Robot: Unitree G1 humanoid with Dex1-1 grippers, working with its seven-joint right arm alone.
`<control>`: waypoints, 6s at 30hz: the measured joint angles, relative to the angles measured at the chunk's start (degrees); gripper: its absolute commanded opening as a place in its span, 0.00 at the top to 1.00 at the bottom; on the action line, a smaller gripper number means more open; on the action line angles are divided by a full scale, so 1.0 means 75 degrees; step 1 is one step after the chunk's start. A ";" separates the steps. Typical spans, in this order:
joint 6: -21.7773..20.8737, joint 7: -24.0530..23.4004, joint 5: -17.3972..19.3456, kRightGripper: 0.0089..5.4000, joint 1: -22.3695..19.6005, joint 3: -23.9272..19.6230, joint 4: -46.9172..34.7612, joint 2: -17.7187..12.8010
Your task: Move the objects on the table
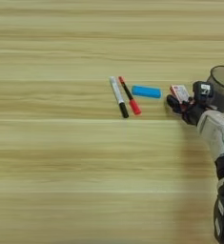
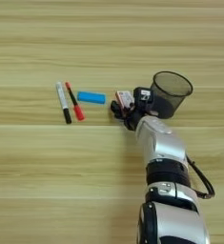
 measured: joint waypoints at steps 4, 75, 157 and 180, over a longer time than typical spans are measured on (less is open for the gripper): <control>-0.0006 0.0016 0.0000 0.44 -0.0002 0.0012 0.0030 -0.0015; 0.0668 0.0463 -0.0129 0.62 0.0140 0.1451 -0.1599 0.0722; -0.0578 -0.0106 -0.1291 0.20 -0.0208 0.1767 -0.0588 0.0900; -0.0545 -0.0019 -0.1293 0.61 -0.0236 0.1768 -0.0533 0.0904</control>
